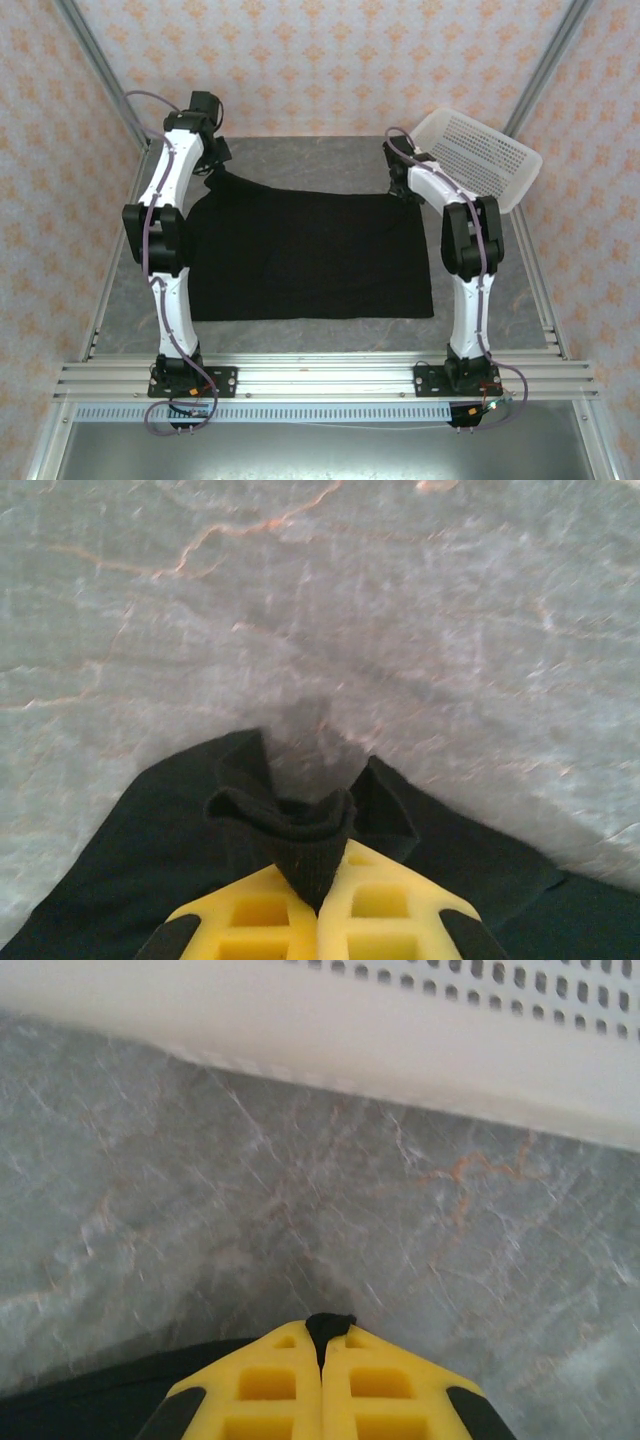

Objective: Fold and stack the t-shirts

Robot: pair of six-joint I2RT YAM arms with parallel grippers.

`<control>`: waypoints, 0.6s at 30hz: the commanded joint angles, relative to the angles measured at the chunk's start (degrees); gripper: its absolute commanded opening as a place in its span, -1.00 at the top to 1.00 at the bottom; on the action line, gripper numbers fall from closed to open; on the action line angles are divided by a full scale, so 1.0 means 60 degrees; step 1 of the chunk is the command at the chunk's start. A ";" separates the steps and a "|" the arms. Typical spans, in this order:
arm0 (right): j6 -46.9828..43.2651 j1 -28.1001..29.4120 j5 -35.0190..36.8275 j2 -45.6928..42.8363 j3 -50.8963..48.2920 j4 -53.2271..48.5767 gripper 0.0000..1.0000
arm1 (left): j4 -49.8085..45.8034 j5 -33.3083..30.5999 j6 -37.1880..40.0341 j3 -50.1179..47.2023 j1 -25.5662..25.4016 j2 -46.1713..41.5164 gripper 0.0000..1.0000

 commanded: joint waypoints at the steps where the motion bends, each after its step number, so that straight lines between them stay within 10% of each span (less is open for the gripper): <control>1: 0.0397 0.0115 -0.0300 -0.1081 -0.0784 -0.0013 1.00 | -0.0712 -0.1136 0.0161 -0.0861 -0.0346 -0.1225 1.00; 9: 0.1104 0.0342 -0.0419 -0.3034 -0.2995 -0.0158 1.00 | -0.1204 -0.3203 -0.0784 -0.4237 -0.0989 -0.4110 1.00; 18: 0.1122 0.0440 -0.0752 -0.4391 -0.4840 -0.0089 1.00 | -0.0956 -0.2417 -0.1785 -0.7856 -0.0932 -0.6720 1.00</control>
